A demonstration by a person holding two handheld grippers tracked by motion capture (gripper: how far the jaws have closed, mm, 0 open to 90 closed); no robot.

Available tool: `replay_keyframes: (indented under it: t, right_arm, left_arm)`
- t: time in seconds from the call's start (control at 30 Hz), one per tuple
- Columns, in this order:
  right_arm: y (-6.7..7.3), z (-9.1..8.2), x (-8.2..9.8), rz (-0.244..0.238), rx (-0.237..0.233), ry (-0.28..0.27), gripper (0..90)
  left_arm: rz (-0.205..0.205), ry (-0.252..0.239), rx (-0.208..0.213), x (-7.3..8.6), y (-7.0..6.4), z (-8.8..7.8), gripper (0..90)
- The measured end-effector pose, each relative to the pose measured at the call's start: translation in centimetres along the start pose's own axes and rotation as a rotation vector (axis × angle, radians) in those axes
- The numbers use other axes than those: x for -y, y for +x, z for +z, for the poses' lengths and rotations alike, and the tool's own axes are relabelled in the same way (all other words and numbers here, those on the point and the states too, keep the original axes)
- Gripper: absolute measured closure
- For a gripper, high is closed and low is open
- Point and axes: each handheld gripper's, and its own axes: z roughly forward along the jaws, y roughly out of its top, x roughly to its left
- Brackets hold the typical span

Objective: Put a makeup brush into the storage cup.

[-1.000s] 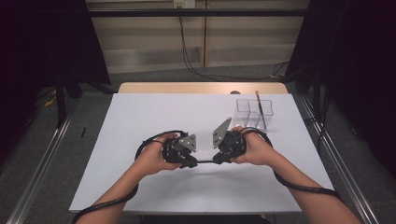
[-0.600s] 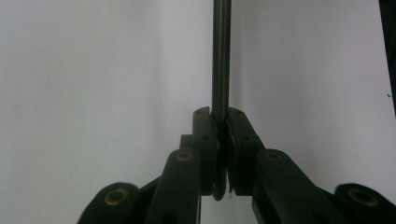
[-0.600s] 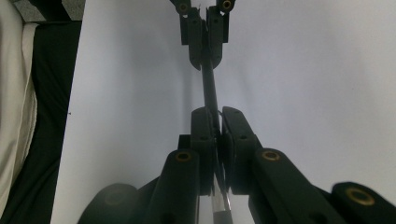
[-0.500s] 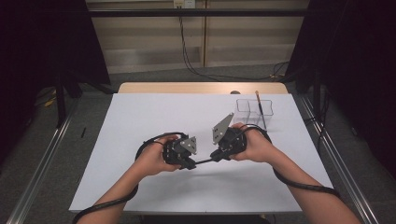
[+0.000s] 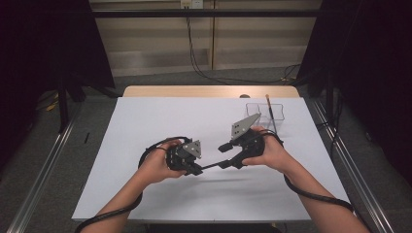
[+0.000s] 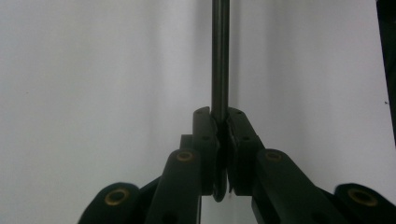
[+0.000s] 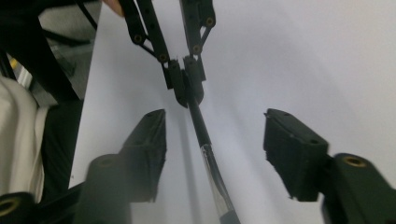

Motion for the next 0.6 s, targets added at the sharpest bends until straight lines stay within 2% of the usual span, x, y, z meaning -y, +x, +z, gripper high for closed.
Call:
replay_keyframes:
  t: [0.03, 0.07, 0.2, 0.33, 0.6]
  right_arm:
    - [-0.1, -0.1, 0.2, 0.017, -0.007, -0.018, 32.6]
    - [-0.2, -0.1, 0.4, 0.034, -0.013, -0.031, 30.2]
    - [-0.2, -0.2, 1.1, 0.070, -0.001, -0.085, 23.3]
    - [-0.3, -0.2, 1.6, 0.076, 0.024, -0.119, 16.4]
    - [-0.1, -0.2, 2.3, 0.091, 0.050, -0.190, 11.5]
  left_arm:
    - [-0.002, 0.002, 0.006, 0.0, 0.0, 0.0, 83.8]
    - [-0.006, -0.002, -0.015, 0.1, -0.1, 0.1, 83.8]
    - [-0.017, -0.003, -0.004, 0.3, 0.0, 0.1, 83.8]
    - [-0.026, -0.012, 0.000, 0.5, 0.1, 0.1, 83.8]
    - [-0.039, -0.034, -0.008, 0.6, 0.2, 0.0, 83.8]
